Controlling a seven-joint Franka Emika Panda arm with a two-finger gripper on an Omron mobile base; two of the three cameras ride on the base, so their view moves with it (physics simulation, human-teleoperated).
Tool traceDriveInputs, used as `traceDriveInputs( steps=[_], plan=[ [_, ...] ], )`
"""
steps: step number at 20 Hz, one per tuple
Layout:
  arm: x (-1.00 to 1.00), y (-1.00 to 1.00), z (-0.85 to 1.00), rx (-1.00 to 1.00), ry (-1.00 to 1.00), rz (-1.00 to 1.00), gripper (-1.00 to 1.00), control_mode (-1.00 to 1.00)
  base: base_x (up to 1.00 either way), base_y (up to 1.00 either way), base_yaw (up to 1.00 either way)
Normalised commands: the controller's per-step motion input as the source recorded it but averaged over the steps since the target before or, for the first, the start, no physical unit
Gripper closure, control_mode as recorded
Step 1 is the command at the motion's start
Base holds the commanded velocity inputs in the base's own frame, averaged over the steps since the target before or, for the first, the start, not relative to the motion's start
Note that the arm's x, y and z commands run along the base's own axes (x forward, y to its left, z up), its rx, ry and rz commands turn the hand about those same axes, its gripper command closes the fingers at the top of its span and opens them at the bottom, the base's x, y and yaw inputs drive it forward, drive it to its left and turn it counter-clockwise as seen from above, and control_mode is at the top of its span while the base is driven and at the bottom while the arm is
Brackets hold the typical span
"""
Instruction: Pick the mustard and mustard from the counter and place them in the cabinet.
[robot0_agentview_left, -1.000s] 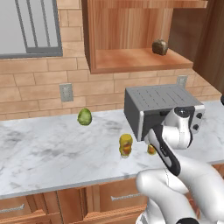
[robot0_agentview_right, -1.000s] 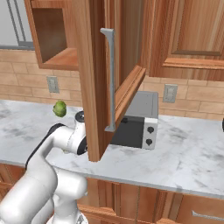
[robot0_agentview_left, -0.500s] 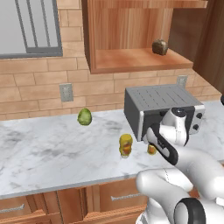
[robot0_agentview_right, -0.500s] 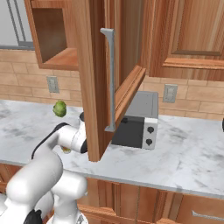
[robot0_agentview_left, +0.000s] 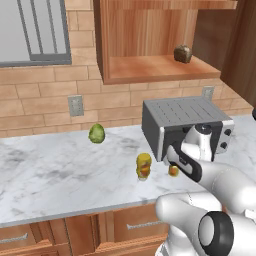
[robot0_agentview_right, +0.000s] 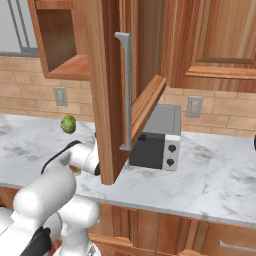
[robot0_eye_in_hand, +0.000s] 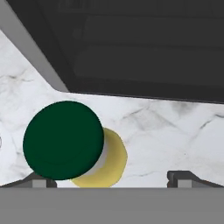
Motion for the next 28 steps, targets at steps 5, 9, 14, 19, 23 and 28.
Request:
traceDriveInputs(
  steps=[5, 9, 14, 19, 23, 28],
  plan=[
    [0.00, 0.12, -0.18, 0.00, 0.00, 0.00, -1.00, -1.00, 0.00, 0.00, 0.00],
    [0.00, 0.18, -0.16, 0.01, 0.00, 0.00, -1.00, -1.00, 0.00, 0.00, 0.00],
    [0.06, 0.19, -0.17, 0.00, 0.00, 0.01, -1.00, -1.00, 0.00, 0.00, 0.00],
    [0.16, 0.06, -0.20, 0.00, 0.00, 0.01, -1.00, -1.00, 0.00, 0.00, 0.00],
    [0.16, 0.00, -0.25, 0.00, 0.00, 0.02, 1.00, -1.00, 0.00, 0.00, 0.00],
    [0.04, 0.00, -0.22, 0.00, 0.00, 0.03, 1.00, -1.00, 0.00, 0.00, 0.00]
  ],
)
